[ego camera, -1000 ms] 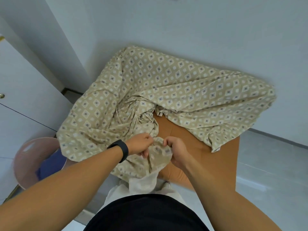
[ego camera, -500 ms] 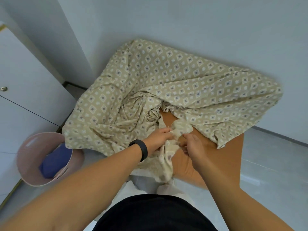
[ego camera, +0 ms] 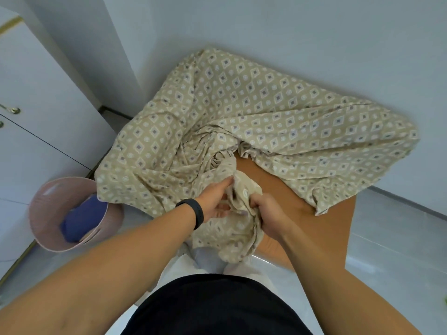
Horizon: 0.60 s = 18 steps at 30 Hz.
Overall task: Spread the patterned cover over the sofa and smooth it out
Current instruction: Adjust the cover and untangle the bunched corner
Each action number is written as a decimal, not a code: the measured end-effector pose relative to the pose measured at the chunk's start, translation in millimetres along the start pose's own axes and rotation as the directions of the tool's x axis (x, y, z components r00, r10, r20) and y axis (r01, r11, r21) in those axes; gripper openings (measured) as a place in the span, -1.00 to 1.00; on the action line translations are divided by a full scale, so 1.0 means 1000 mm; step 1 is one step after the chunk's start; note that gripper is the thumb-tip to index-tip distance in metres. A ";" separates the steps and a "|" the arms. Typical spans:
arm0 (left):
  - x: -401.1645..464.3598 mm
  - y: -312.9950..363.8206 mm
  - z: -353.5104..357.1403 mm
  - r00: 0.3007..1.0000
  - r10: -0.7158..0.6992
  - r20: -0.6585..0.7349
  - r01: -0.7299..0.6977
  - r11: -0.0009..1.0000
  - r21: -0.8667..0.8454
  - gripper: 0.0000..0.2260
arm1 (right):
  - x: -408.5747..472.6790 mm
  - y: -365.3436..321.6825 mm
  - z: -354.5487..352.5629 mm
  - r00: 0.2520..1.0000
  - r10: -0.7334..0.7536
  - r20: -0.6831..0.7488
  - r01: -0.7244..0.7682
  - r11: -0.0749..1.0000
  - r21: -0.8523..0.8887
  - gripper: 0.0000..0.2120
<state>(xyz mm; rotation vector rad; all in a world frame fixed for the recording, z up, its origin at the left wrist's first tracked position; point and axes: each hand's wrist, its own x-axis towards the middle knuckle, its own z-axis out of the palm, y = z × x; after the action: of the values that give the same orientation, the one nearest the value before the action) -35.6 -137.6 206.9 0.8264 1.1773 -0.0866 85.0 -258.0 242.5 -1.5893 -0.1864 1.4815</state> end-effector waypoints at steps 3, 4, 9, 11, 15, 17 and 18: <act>0.004 0.008 0.012 0.998 0.037 -0.051 -0.031 0.993 0.110 -0.85 | -0.006 0.008 -0.019 0.997 -0.032 0.074 0.035 0.999 -0.040 -0.78; 0.005 0.009 0.015 0.996 0.060 -0.068 -0.050 0.989 0.141 -0.87 | -0.009 0.010 -0.025 0.995 -0.033 0.096 0.038 0.998 -0.052 -0.78; 0.006 0.007 0.046 0.998 0.045 -0.035 -0.040 0.989 0.145 -0.78 | -0.023 0.011 -0.055 0.991 -0.097 0.091 0.099 0.995 -0.016 -0.83; 0.003 0.003 0.060 1.000 0.015 0.004 -0.015 0.995 0.097 -0.75 | -0.030 0.005 -0.063 0.987 -0.114 0.112 0.120 0.992 -0.049 -0.80; -0.006 0.008 0.085 1.000 0.023 -0.006 -0.021 0.987 0.159 -0.69 | -0.025 0.014 -0.091 0.995 -0.054 0.089 0.061 0.995 -0.076 -0.57; -0.010 0.011 0.094 0.998 0.051 -0.027 -0.045 0.981 0.188 -0.71 | -0.020 0.020 -0.108 0.995 0.026 -0.097 -0.041 0.988 -0.148 -0.35; -0.016 0.013 0.098 0.997 0.063 -0.046 -0.054 0.983 0.175 -0.72 | -0.019 0.016 -0.115 0.981 0.016 -0.192 -0.054 0.979 -0.197 -0.28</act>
<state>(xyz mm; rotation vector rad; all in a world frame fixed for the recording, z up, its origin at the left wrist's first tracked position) 39.9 -193.8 240.3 1.0217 1.2051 -0.1216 170.4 -337.3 227.0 -1.8954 -0.2049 1.3620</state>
